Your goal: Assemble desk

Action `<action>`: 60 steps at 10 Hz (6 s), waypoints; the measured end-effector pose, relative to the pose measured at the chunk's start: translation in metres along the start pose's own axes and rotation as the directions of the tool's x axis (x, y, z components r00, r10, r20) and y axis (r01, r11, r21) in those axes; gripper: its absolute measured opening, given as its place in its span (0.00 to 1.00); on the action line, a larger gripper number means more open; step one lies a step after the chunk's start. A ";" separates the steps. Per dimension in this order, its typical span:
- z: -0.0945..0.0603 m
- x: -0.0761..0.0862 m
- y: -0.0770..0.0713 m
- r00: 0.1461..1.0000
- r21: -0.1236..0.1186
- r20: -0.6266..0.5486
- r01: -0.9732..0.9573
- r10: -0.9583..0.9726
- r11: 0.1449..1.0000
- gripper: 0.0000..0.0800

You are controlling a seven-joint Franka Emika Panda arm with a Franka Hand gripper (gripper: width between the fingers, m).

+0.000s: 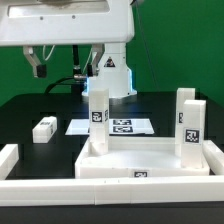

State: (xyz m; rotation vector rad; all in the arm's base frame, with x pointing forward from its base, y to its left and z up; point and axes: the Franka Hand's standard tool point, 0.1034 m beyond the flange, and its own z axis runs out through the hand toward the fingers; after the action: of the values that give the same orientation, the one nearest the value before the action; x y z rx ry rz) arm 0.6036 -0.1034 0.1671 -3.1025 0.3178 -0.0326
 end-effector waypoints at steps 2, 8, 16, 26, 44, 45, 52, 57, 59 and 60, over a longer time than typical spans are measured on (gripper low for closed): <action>0.035 -0.030 0.044 0.979 0.013 0.194 0.056 -0.058 0.998 0.81; 0.056 -0.076 0.074 0.815 0.053 0.579 -0.011 -0.021 0.999 0.81; 0.102 -0.126 0.102 0.609 0.042 0.793 -0.064 0.006 0.997 0.81; 0.151 -0.184 0.116 0.520 0.024 0.853 -0.098 0.031 0.995 0.36; 0.014 -0.048 0.062 0.914 0.056 0.406 -0.008 -0.015 0.998 0.36; 0.002 -0.037 0.061 0.942 0.049 0.336 -0.013 -0.004 0.999 0.36; -0.016 -0.023 0.008 0.970 0.032 -0.224 -0.087 0.092 0.996 0.36; 0.002 -0.037 0.005 0.905 -0.019 -0.417 -0.095 0.079 0.995 0.36; 0.001 -0.034 -0.010 0.899 0.005 -0.423 -0.121 0.112 0.993 0.36; 0.003 -0.029 -0.028 0.890 0.014 -0.440 -0.125 0.118 0.992 0.36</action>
Offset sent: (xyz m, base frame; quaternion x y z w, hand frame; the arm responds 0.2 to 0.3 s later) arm -0.0620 -0.0441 -0.0334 0.0345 -0.2415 -0.0053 0.9698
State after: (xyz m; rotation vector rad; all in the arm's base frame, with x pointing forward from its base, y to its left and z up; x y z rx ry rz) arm 0.5805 -0.0704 0.1646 -3.0463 0.5206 -0.7418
